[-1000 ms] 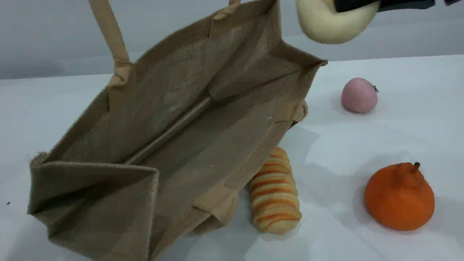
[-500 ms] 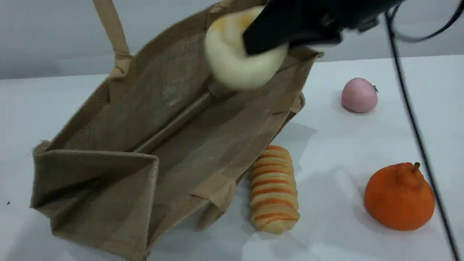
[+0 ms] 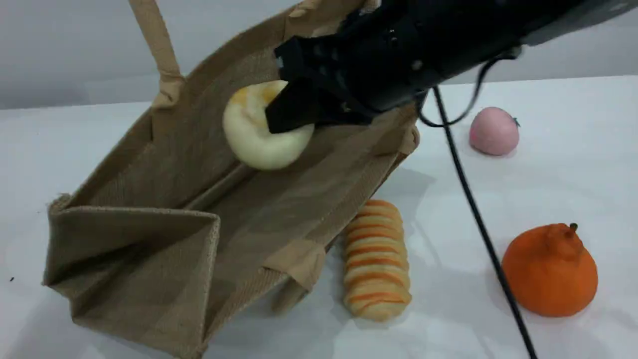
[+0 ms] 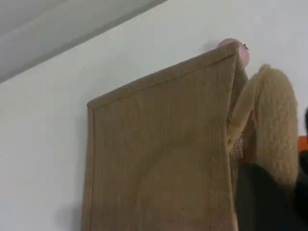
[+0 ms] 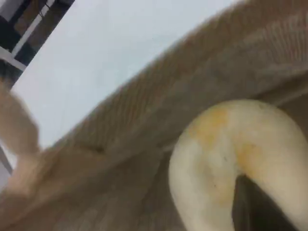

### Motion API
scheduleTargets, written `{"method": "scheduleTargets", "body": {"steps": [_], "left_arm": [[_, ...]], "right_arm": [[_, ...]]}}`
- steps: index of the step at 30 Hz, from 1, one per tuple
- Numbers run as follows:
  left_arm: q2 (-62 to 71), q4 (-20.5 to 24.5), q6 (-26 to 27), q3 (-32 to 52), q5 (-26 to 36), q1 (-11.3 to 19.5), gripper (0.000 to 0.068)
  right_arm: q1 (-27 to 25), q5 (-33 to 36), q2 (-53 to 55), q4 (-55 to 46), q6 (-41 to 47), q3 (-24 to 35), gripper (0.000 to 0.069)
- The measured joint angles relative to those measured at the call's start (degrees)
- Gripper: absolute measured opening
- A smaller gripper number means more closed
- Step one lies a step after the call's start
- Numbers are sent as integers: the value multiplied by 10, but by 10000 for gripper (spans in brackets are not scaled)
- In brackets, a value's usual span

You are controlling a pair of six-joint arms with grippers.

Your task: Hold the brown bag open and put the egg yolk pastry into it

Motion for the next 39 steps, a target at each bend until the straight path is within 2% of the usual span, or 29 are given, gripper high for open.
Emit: {"method": "scheduleTargets", "body": {"steps": [5, 8, 12, 17, 20, 23, 30, 36, 39], "left_arm": [[0, 0, 0, 0, 0, 0, 85], [0, 0, 0, 0, -1, 0, 85], [0, 0, 0, 0, -1, 0, 85], [0, 0, 0, 0, -2, 0, 85], [1, 0, 0, 0, -2, 0, 85], [5, 0, 0, 0, -4, 0, 85], [36, -2, 2, 0, -17, 0, 85], [67, 1, 8, 1, -34, -27, 85], [86, 23, 13, 1, -56, -44, 85]], "right_arm": [[0, 1, 45, -1, 0, -34, 70], [1, 1, 59, -1, 0, -48, 109], [8, -3, 59, 0, -17, -55, 227], [8, 2, 56, -1, -21, -55, 414], [4, 13, 42, -11, 1, -54, 465], [-8, 40, 14, -64, 55, -53, 475], [-61, 112, -97, -264, 205, -53, 477], [-114, 150, -211, -395, 320, -53, 477], [-124, 182, -274, -448, 379, -53, 477]]}}
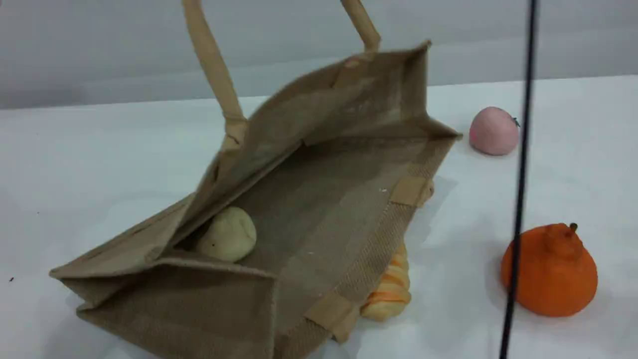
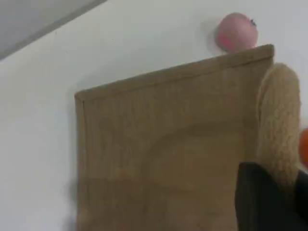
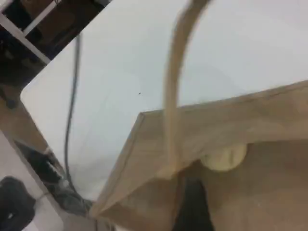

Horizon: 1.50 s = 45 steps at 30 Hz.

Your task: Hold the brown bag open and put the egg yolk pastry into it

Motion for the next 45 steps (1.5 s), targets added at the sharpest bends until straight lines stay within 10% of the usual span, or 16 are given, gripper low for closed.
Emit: {"method": "scheduleTargets", "body": {"steps": [20, 34, 45], "left_arm": [[40, 1, -3, 200, -111, -13, 140], [40, -57, -9, 212, -94, -18, 470], [20, -39, 4, 212, -49, -18, 495]], "right_arm": [[1, 190, -350, -325, 329, 0, 477], [1, 214, -512, -398, 423, 37, 477], [1, 210, -556, -426, 424, 145, 478]]}}
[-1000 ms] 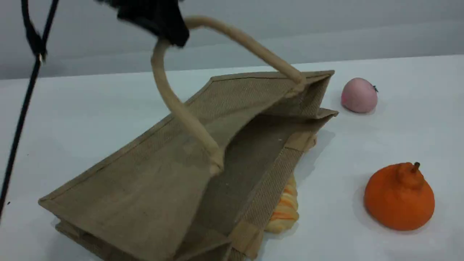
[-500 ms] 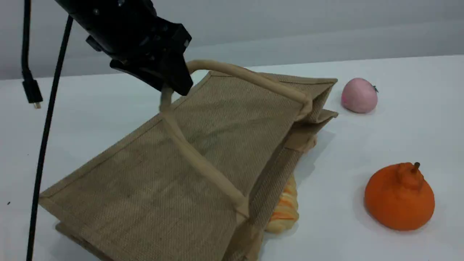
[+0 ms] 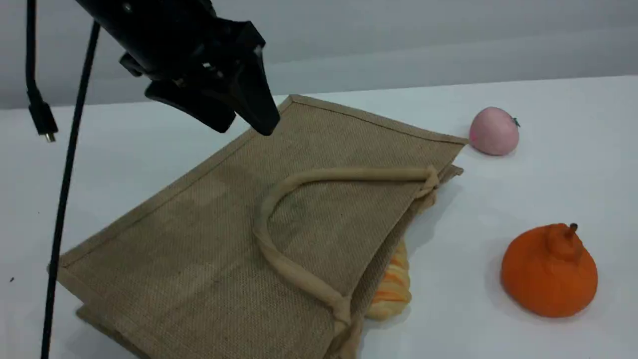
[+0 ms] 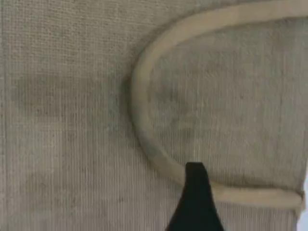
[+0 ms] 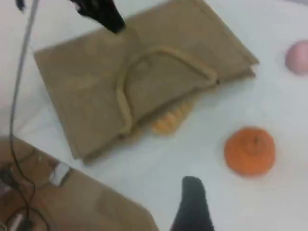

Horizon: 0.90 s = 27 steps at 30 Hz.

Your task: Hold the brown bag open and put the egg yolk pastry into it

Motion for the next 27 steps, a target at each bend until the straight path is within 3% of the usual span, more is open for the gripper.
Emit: {"method": "scheduleTargets", "body": {"steps": [7, 12, 27], "left_arm": [[-87, 11, -7, 0, 42, -8, 495], [-167, 52, -40, 5, 53, -46, 495], [-331, 333, -300, 21, 182, -227, 495]], "right_arm": [[0, -3, -38, -19, -9, 81, 478], [0, -50, -61, -43, 9, 124, 479], [0, -104, -67, -77, 14, 141, 479]]}}
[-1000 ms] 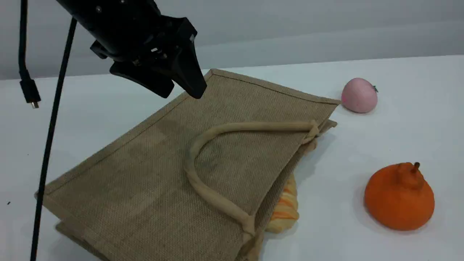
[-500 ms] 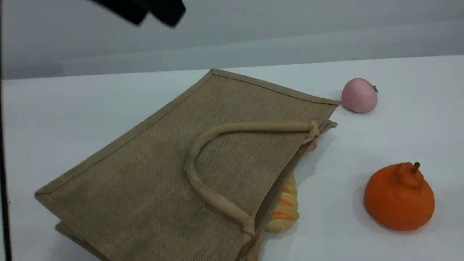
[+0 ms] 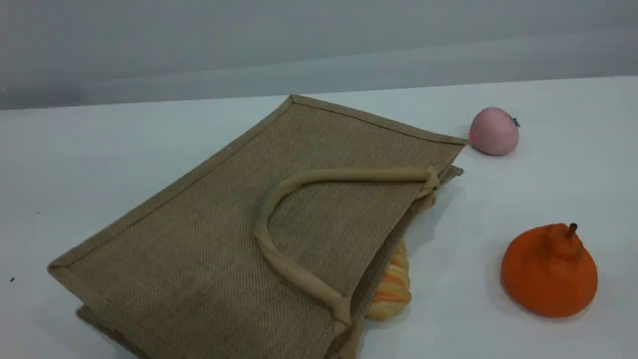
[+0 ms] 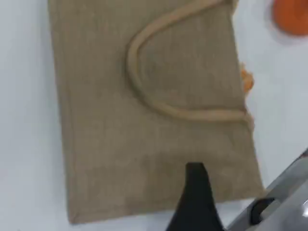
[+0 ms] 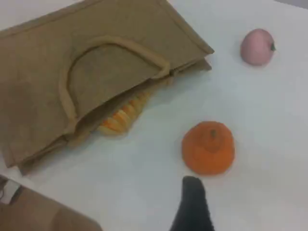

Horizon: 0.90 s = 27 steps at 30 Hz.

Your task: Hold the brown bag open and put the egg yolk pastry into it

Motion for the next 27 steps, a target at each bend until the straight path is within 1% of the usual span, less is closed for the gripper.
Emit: {"method": "scheduleTargets", "body": {"steps": [3, 5, 7, 11, 17, 19, 23, 27], "left_arm": [[-14, 19, -25, 15, 18, -28, 495], [-28, 21, -38, 31, 18, -38, 495], [-42, 24, -53, 52, 20, -42, 495], [-82, 28, -80, 100, 26, -42, 495], [-160, 28, -117, 162, 27, -42, 495], [-190, 28, -128, 175, 25, -42, 495], [-247, 28, -140, 199, 25, -42, 495], [-302, 28, -150, 231, 26, -42, 495]], "right_arm": [[0, 17, -1, -2, 0, 0, 479], [0, 33, -6, 4, 0, 0, 479], [0, 41, -15, 6, 3, 0, 479], [0, 56, -40, 6, 8, 5, 479], [0, 39, -99, 11, 26, 62, 479], [0, 18, -118, 11, 26, 63, 479], [0, 18, -145, 10, 26, 68, 479], [0, 14, -147, 9, 26, 68, 479]]}}
